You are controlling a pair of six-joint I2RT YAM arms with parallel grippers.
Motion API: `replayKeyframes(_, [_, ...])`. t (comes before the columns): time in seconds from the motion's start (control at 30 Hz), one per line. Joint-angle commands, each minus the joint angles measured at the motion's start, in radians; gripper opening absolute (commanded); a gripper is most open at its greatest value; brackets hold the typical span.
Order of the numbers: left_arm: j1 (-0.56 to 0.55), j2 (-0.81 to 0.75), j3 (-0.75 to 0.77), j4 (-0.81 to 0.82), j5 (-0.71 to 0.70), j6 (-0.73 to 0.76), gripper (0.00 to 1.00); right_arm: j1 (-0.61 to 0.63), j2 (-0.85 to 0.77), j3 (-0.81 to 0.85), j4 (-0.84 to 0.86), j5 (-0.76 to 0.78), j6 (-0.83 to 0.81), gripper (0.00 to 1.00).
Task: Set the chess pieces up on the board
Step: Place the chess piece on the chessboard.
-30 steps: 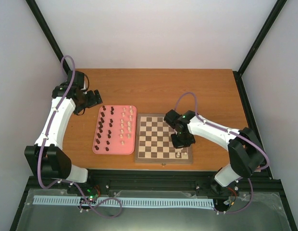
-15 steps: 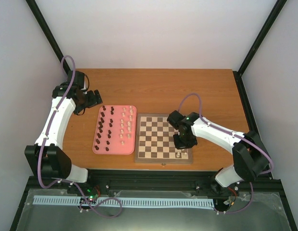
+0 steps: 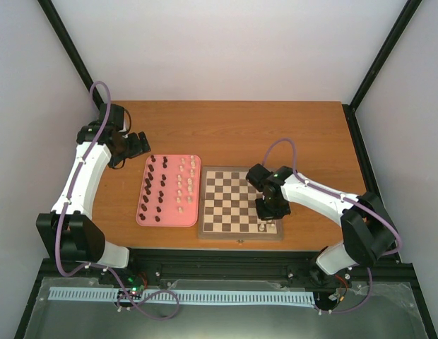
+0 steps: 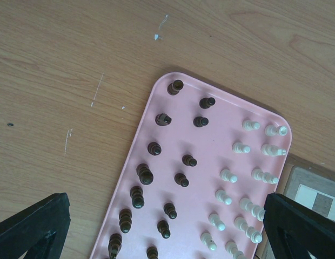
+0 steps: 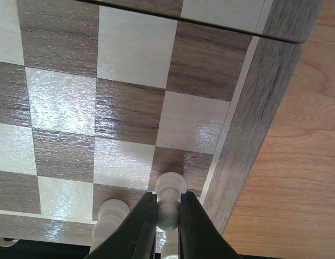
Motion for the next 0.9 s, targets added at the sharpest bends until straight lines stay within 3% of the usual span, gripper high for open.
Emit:
replayKeyframes(0.0, [-0.002,-0.015,0.012,0.004,-0.004,0.014,1.0,-0.009,0.005,0.012,0.004,0.02,0.016,0.11])
replayKeyframes(0.87, [-0.003,0.011,0.034,0.004,-0.004,0.014,1.0,-0.009,0.027,-0.008,0.013,0.013,0.008,0.18])
